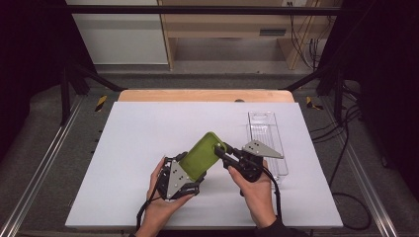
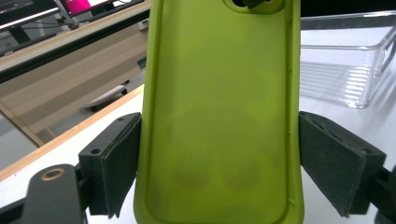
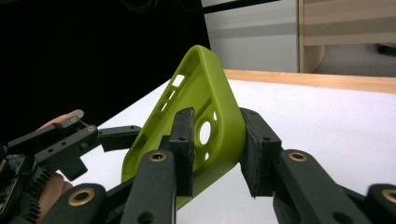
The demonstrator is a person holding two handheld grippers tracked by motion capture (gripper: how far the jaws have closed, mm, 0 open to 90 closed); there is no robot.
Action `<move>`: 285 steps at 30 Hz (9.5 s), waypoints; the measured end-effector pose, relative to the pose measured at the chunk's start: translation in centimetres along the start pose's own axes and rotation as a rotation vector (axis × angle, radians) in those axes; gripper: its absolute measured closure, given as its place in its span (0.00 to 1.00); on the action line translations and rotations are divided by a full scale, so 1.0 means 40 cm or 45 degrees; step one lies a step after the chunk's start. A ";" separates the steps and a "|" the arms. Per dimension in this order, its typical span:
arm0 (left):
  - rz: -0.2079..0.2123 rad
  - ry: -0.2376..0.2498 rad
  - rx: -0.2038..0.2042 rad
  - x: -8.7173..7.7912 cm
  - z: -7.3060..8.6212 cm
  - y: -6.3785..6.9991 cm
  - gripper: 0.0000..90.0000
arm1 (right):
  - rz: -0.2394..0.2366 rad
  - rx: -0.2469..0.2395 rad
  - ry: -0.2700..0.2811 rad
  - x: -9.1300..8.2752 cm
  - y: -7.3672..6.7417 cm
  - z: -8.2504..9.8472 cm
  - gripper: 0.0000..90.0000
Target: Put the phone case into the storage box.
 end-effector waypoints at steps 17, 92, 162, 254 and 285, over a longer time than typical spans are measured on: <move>-0.039 0.000 -0.035 -0.002 -0.002 -0.005 0.18 | 0.051 -0.012 -0.005 0.016 -0.020 -0.015 0.74; -0.060 0.093 -0.509 -0.205 0.184 -0.291 0.04 | 0.236 -0.223 0.100 -0.047 0.227 -0.284 0.85; -0.011 0.091 -0.472 -0.191 0.187 -0.279 0.03 | 0.369 -0.208 -0.095 0.045 0.527 -0.164 0.85; -0.024 0.115 -0.500 -0.196 0.190 -0.289 0.03 | 0.474 -0.207 -0.106 0.096 0.559 -0.159 0.81; -0.027 0.111 -0.491 -0.196 0.187 -0.287 0.03 | 0.513 -0.185 -0.115 0.100 0.578 -0.161 0.74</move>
Point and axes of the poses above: each handheld gripper's, and its own axes: x roughly forward along the jaws, z roughly out of its underside, y roughly to its right, the point moved 5 cm from there along x, roughly forward along the jaws, and after that the axes turned 4 degrees about -y, right-handed, at the moved point
